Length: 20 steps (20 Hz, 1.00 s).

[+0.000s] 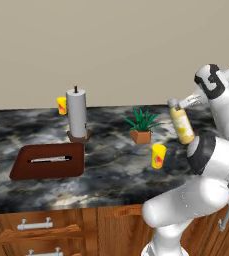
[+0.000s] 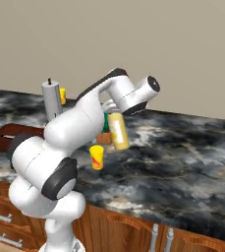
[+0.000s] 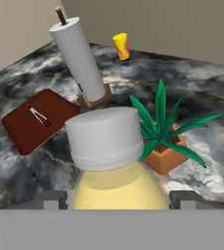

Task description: Place the drinks on the dining counter in a tight cluster.

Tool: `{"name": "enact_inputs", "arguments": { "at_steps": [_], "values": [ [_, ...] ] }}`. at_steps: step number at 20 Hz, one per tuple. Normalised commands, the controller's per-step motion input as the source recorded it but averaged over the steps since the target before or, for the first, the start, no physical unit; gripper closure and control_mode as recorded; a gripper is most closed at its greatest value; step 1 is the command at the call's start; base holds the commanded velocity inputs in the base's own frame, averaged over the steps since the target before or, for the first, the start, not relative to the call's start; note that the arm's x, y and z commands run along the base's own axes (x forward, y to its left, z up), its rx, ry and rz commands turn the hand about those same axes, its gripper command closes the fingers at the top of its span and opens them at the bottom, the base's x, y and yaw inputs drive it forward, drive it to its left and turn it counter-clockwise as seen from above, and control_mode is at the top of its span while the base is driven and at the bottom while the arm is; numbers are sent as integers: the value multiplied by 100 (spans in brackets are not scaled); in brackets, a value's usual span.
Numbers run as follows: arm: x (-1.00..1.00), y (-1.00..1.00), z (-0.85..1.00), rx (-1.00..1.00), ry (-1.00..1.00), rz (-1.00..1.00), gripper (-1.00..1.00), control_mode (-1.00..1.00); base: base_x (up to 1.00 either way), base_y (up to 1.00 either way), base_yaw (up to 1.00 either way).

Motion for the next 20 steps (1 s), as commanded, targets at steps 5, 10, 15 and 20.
{"name": "enact_inputs", "arguments": {
  "at_steps": [5,10,15,20],
  "values": [
    [17,-8,-26,21,1,28,100,-100,0,0,0],
    [-8,7,-38,16,0,7,100,-100,0,0,0],
    [-12,1,-71,0,-7,1,100,-100,0,0,0],
    [-7,-1,-37,1,-20,-6,100,-100,0,0,0]
  ]
}}
